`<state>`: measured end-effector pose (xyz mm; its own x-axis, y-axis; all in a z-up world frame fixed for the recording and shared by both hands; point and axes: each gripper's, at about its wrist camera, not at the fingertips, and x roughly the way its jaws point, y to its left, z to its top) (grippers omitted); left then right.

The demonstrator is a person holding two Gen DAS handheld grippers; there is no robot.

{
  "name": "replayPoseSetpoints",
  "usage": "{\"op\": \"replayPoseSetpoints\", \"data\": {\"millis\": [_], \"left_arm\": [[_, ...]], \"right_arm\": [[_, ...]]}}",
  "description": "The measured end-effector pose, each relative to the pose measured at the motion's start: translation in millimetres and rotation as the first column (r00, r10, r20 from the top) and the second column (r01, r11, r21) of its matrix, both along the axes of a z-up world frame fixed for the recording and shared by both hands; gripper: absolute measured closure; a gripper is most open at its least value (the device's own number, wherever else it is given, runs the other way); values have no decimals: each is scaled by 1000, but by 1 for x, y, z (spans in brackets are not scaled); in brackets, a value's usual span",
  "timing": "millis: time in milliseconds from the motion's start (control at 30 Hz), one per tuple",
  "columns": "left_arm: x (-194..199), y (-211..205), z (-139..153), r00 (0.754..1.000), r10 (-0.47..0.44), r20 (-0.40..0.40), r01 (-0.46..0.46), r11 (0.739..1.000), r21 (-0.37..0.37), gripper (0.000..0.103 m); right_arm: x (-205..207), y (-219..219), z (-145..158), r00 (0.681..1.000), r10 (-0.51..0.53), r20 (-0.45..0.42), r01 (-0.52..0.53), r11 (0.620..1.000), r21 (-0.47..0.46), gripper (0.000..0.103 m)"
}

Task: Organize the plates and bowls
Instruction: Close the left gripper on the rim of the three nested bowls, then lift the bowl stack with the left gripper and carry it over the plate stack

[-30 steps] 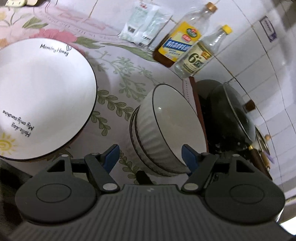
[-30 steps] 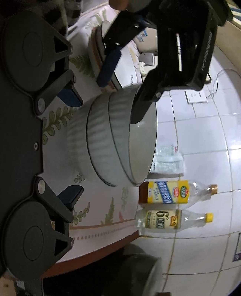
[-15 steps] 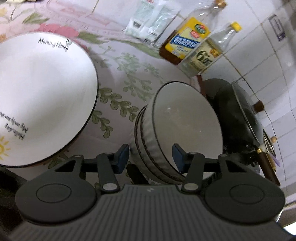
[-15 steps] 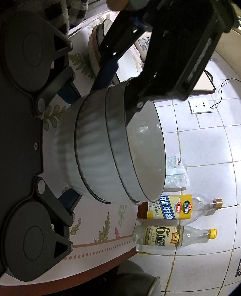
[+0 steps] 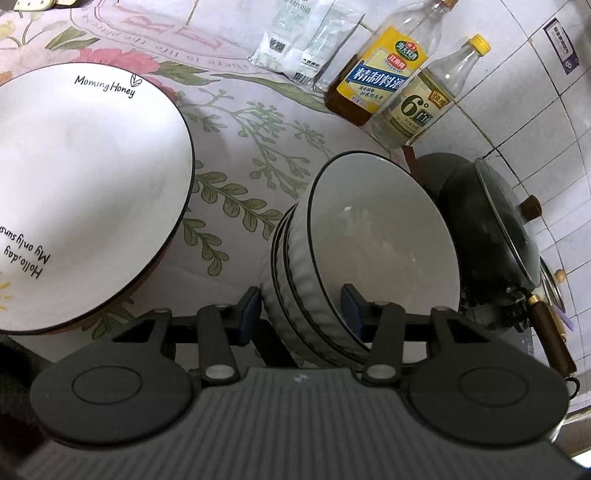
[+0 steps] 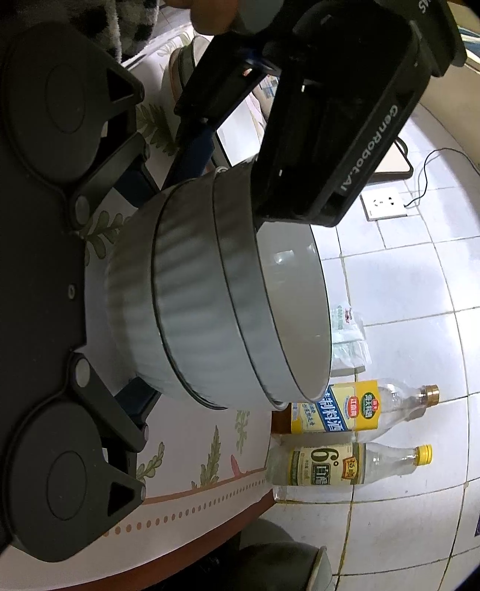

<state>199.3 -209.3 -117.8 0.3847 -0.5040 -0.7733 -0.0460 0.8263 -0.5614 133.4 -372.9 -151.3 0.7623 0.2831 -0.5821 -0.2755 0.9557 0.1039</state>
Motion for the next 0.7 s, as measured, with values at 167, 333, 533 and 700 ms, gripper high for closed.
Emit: {"op": "replayPoseSetpoints", "data": {"millis": [167,333,533,700], "left_arm": [[0,0,0,1000,-5,7,5,1000,2,58],[2,3,-1,1000,-24,-4,24,1000,-6,59],[-1,0,3,999,-52,16,52,998,21,59],[-4,5,3,998,-58,19,58,998,16,59]], "right_arm": [[-4,2,-2,1000,-13,21,13,1000,-4,4],[-9,4,0,1000,-19,24,19,1000,-15,4],[-10,3,0,999,-23,25,23,1000,-3,4],[-11,7,1,999,-27,24,27,1000,-8,4]]}}
